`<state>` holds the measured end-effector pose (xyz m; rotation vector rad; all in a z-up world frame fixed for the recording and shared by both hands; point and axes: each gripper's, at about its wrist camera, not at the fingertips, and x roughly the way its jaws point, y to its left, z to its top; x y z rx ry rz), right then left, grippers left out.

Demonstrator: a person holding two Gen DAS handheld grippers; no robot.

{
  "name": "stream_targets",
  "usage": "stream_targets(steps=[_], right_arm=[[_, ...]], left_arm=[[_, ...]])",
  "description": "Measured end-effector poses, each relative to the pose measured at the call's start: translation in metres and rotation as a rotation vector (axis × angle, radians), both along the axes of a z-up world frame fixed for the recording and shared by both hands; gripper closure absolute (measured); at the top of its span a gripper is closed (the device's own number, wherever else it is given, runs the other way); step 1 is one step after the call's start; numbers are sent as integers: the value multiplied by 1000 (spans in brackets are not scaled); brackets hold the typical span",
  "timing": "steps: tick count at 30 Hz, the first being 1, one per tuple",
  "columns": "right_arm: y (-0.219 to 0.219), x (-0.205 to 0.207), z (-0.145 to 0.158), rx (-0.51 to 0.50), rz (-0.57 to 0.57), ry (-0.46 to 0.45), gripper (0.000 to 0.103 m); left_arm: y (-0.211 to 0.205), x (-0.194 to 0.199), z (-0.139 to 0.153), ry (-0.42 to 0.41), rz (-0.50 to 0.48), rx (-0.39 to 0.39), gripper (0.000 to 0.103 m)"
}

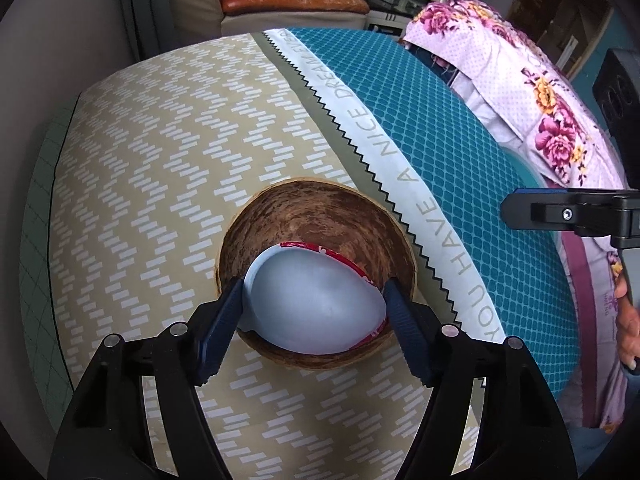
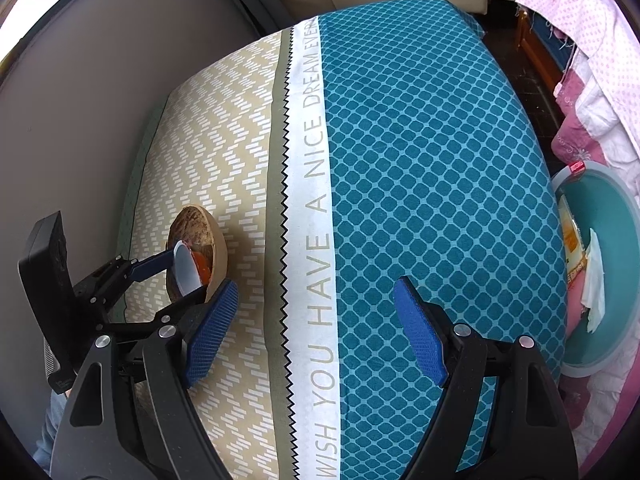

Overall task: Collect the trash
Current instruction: 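Grasp the white plastic lid with the left gripper while the right gripper grasps the wooden bowl rim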

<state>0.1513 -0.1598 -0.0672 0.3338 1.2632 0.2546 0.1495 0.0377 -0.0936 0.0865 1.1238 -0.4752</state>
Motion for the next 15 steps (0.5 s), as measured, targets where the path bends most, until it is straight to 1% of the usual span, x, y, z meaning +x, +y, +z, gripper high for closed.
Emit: stream_targets(steps=[3, 7, 12, 14, 15], right_arm=[[11, 4, 1, -2, 17, -4, 27], [31, 12, -1, 7, 52, -4, 27], [67, 25, -14, 16, 118, 16, 27], [78, 30, -19, 24, 137, 26, 33], [84, 33, -23, 36, 147, 32, 42]], left_arm=[[17, -5, 13, -27, 35, -21, 31], [40, -12, 23, -42, 80, -37, 31], [67, -19, 20, -33, 129, -44, 31], [75, -21, 18, -26, 144, -45, 31], [78, -22, 16, -20, 152, -47, 31]])
